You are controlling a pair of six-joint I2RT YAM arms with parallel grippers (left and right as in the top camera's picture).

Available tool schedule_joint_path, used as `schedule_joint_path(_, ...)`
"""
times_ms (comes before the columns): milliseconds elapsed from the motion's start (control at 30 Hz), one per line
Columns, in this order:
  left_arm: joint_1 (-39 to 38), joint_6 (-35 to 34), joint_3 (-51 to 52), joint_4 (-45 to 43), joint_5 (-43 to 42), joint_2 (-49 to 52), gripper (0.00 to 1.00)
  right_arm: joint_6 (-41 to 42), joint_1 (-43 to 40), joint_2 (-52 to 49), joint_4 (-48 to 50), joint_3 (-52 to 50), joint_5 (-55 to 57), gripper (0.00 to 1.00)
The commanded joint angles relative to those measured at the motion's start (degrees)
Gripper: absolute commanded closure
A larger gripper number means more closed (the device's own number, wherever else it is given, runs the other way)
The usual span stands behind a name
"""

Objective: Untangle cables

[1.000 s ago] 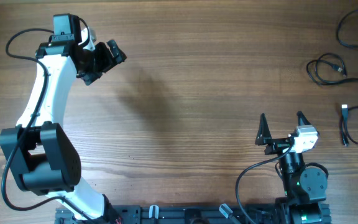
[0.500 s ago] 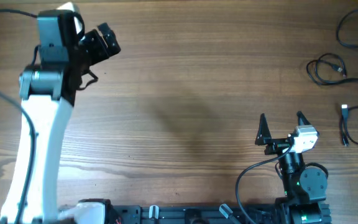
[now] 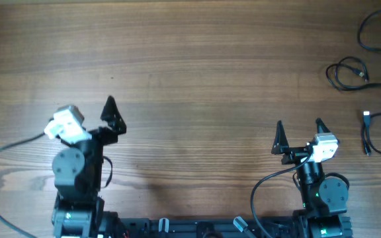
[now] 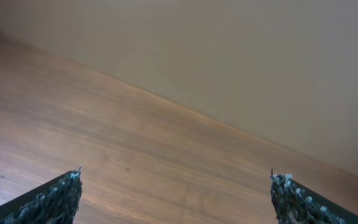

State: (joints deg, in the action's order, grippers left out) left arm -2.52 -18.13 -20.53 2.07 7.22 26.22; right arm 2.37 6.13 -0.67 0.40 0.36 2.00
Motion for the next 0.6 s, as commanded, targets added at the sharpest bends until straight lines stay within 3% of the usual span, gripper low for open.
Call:
schedule_joint_path(0, 1.62, 1.18, 7.3, -0.22, 2.71, -9.01, 0.0, 0.7, 0.17, 0.39, 0.22, -0.07, 0.57, 0.0)
schedule_joint_path(300, 5.03, 1.22, 18.18, -0.2, 2.71, -25.66, 0.0, 0.68, 0.17, 0.39, 0.24, -0.07, 0.57, 0.0)
schedule_joint_path(567, 5.01, 1.38, 20.22, 1.2, 2.05, -26.05, 0.0, 0.68, 0.17, 0.39, 0.22, -0.07, 0.57, 0.0)
